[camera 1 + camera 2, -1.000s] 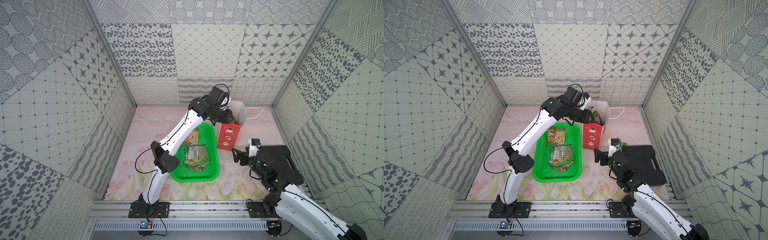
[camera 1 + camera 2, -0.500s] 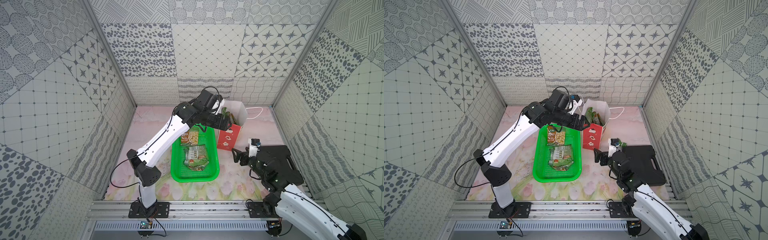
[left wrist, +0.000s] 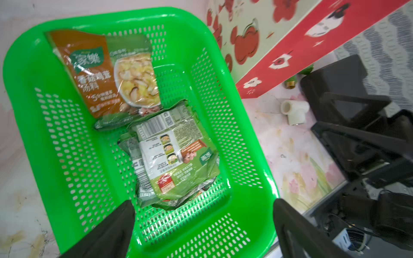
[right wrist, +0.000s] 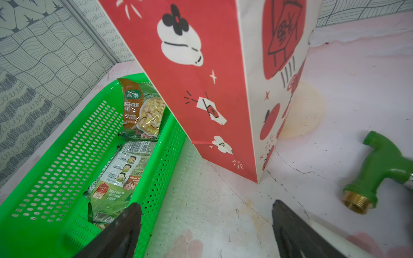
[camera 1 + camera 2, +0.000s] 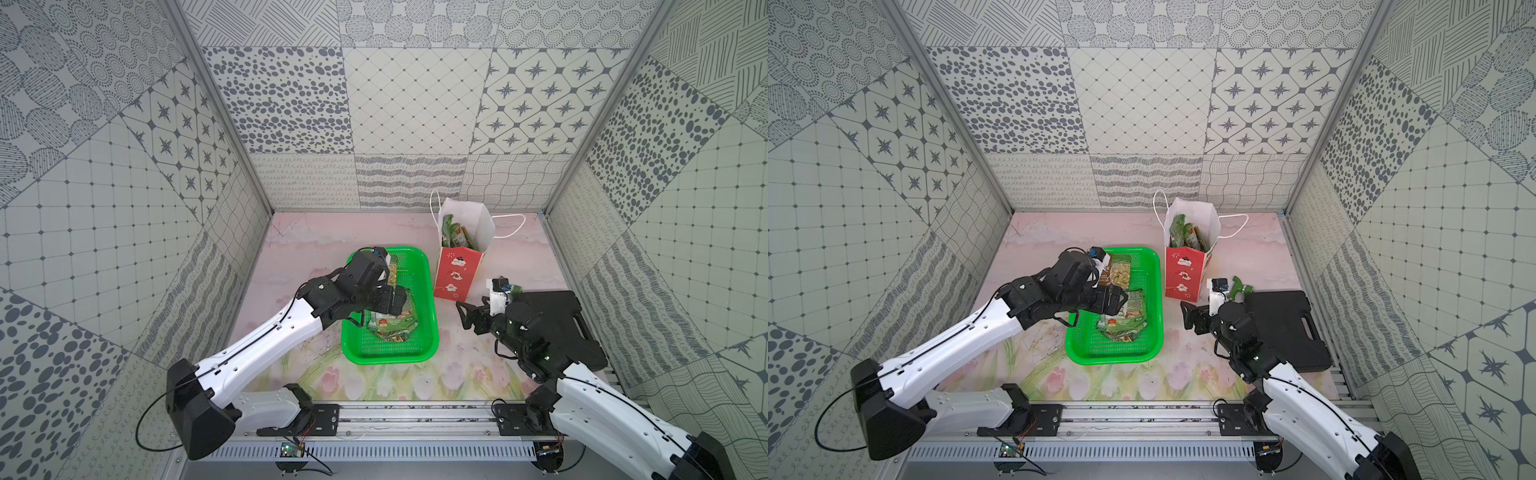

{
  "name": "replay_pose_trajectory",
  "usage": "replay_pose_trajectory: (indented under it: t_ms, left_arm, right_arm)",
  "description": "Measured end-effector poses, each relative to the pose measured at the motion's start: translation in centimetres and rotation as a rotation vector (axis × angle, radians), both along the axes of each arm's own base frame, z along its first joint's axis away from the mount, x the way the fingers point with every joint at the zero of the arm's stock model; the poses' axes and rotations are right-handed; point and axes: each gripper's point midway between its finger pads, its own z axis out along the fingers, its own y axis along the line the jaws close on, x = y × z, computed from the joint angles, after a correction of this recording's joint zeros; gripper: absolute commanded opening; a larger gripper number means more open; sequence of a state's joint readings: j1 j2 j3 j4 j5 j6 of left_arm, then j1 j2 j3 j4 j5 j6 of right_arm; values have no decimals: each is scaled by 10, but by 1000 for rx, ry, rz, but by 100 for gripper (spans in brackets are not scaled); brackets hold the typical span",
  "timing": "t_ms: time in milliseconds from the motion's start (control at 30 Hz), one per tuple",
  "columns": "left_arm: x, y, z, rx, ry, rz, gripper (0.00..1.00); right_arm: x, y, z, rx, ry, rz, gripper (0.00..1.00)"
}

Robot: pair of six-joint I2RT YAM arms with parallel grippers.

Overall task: Place the condiment packets inside the bag
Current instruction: Adjust the condiment packet in the storage box.

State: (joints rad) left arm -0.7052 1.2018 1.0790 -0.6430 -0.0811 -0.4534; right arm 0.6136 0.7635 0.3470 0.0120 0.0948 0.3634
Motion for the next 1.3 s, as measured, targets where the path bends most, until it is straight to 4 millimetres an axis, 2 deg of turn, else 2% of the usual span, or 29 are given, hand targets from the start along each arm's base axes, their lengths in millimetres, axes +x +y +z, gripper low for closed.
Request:
replay_pose_trajectory:
  t_ms: [100,200,267,400,467,533,633,800,1100,1200,1300]
  left_arm:
    - [-1,23,-28,24,-1,70,99]
    - [4,46,-48,35,-14,157,99]
    - [8,59,-55,32,-26,212,99]
    - [17,84,-68,-6,-40,329,99]
    - [21,96,-73,-27,-40,388,99]
    - [23,103,-78,-50,-40,425,99]
    - [23,112,-86,-86,-37,474,99]
    - [22,121,-99,-144,-22,533,99]
    - [25,118,-97,-229,-34,559,100]
    - [27,118,-95,-242,-39,562,100]
    - [28,117,-94,-253,-42,566,99]
  right_arm:
    - [-6,20,2,-29,-7,71,92]
    - [-13,45,7,-68,-16,146,91]
    - [-16,63,17,-90,-16,191,89]
    - [-13,106,49,-118,-23,241,86]
    - [-10,124,56,-134,-4,245,84]
    - [-6,140,55,-150,32,243,81]
    - [0,156,38,-186,112,229,77]
    - [9,176,-4,-258,252,193,66]
    - [18,231,-48,-386,348,180,67]
    - [20,242,-62,-461,351,164,67]
    - [20,243,-75,-540,354,142,68]
